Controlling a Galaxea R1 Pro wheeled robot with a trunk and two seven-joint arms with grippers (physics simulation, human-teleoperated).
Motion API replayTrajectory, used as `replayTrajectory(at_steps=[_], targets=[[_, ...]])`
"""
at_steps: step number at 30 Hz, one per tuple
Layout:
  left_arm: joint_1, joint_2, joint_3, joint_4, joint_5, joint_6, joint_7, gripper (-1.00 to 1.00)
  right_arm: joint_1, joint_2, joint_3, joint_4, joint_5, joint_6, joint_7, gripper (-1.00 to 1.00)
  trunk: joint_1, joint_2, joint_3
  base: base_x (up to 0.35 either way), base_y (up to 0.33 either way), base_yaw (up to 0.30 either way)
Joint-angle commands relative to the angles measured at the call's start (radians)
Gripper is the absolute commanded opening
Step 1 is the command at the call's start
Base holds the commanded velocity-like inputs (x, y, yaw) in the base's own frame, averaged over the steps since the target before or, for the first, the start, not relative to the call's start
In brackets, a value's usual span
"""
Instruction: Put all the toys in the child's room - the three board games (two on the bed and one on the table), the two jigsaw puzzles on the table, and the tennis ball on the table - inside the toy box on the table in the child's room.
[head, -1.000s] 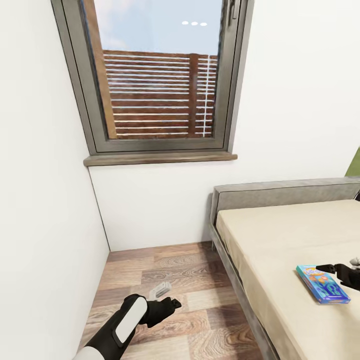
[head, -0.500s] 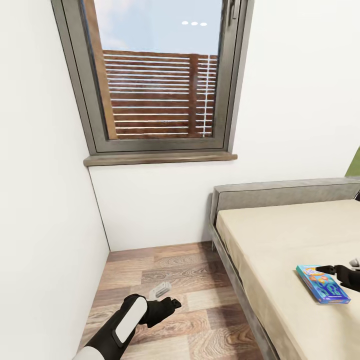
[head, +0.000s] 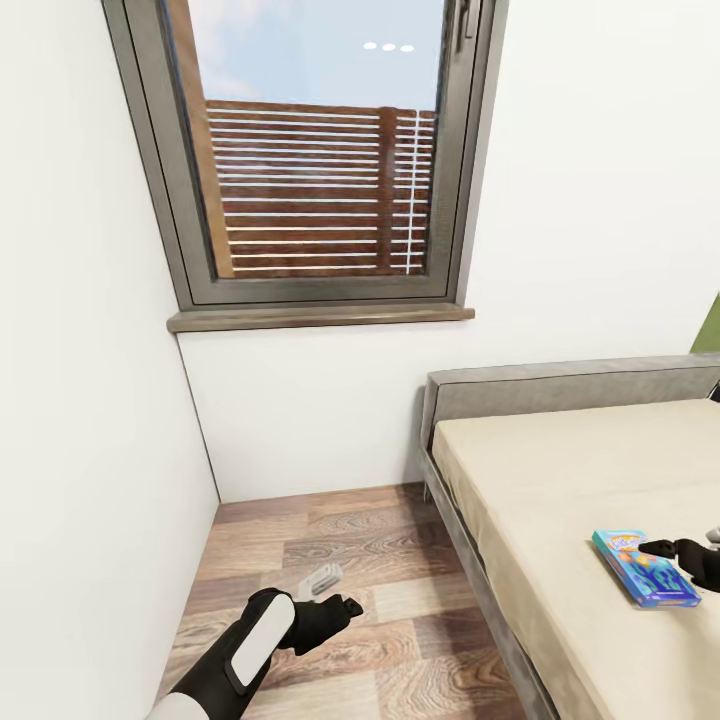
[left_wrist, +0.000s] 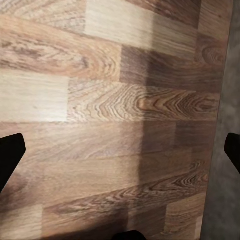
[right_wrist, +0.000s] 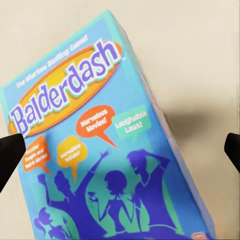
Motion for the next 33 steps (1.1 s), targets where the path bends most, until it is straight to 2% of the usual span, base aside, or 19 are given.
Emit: replayTrajectory(at_steps=[1,9,25,33], targets=[[0.0,0.0,-0.002,-0.002,0.01,0.001,0.009,1.0,-0.002,0.001,-0.002,0.006,-0.008,0.008,-0.008,1.0,0.0,0.0,-0.001,0.0,0.0,0.0],[-0.001,0.0,-0.003,-0.002,0.009,0.0,0.01,1.0,-0.005,0.007,-0.008,0.029,-0.01,0.005,-0.028,1.0,0.0,0.0,-0.001,0.0,0.0,0.0],[-0.001,0.0,-0.003,-0.002,0.007,0.0,0.01,1.0,-0.004,0.011,-0.003,0.028,-0.011,-0.048,-0.019,1.0,0.0,0.0,-0.001,0.0,0.0,0.0],[-0.001,0.0,-0.003,-0.002,0.007,0.0,0.01,1.0,-0.003,0.024,0.004,0.022,-0.009,-0.056,-0.015,1.0,0.0,0.0,-0.001,0.0,0.0,0.0]])
